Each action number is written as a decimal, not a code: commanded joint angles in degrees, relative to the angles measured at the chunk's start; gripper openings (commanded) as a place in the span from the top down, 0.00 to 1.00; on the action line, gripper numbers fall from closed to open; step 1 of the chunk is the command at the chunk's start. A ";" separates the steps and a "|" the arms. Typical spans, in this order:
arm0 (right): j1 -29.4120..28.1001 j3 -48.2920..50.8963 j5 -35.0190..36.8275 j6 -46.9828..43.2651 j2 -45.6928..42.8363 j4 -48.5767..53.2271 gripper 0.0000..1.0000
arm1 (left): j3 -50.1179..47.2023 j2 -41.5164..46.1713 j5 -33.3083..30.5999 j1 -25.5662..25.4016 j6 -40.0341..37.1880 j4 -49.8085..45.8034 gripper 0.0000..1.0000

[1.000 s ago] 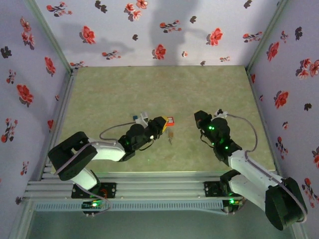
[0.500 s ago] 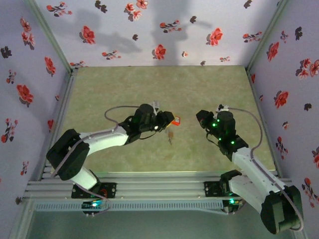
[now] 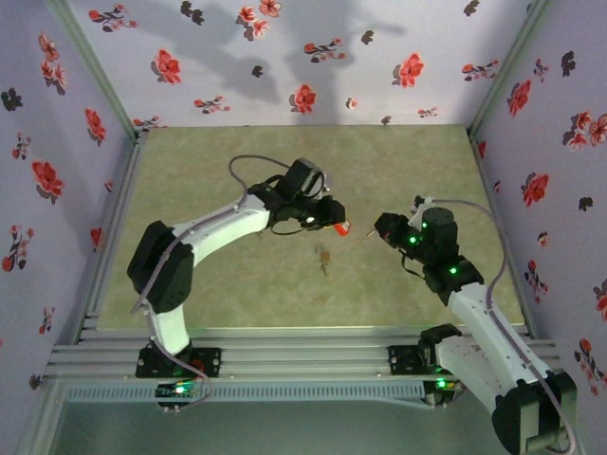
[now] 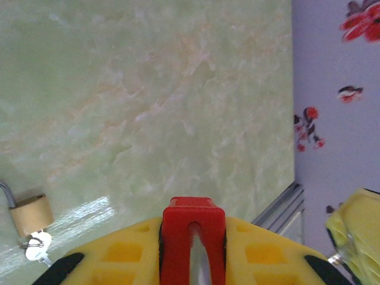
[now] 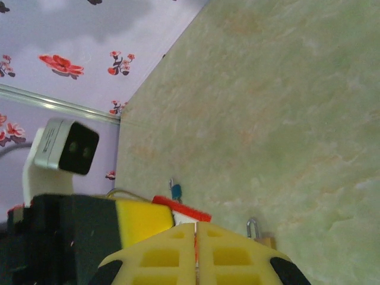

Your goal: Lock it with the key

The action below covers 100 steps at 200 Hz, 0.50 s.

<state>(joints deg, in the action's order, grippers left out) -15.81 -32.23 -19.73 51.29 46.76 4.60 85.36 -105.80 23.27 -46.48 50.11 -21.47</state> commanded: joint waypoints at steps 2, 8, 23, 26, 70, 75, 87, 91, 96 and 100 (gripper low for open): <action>0.72 -2.29 -1.77 -3.83 -2.71 3.35 1.00 | 6.41 -5.28 2.04 0.86 -7.62 -11.59 1.00; 0.83 -2.44 -1.93 -4.22 -3.12 3.91 1.00 | 8.25 -6.80 2.02 0.86 -8.51 -13.07 1.00; 0.96 -2.92 -2.15 -5.17 -3.87 5.39 1.00 | 12.96 -10.41 2.05 0.86 -9.98 -16.31 1.00; 1.05 -2.97 -2.20 -5.33 -3.95 5.67 1.00 | 13.80 -11.19 1.98 0.86 -10.18 -16.90 1.00; 1.62 -3.71 -2.95 -7.21 -6.08 8.24 1.00 | 27.19 -21.13 1.31 1.02 -14.22 -26.09 1.00; 1.65 -3.78 -3.00 -7.42 -6.34 8.58 1.00 | 28.83 -22.23 1.01 0.97 -14.71 -27.33 1.00; 1.72 -3.88 -3.07 -7.80 -6.81 9.14 1.00 | 32.34 -24.76 0.69 1.03 -15.75 -29.82 1.00; 1.68 -3.85 -3.16 -7.93 -6.95 9.32 1.00 | 33.77 -25.66 0.55 1.07 -16.13 -30.58 1.00; 1.75 -3.82 -3.29 -8.04 -7.11 9.41 1.00 | 35.29 -26.69 0.47 1.12 -16.32 -31.61 1.00; 1.79 -3.89 -3.42 -8.12 -7.26 9.58 1.00 | 36.30 -27.47 0.42 1.13 -16.49 -32.81 1.00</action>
<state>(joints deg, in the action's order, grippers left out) -14.50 -33.89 -21.69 45.47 40.86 12.40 114.89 -129.47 24.01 -45.89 37.71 -45.56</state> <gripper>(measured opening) 0.059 0.249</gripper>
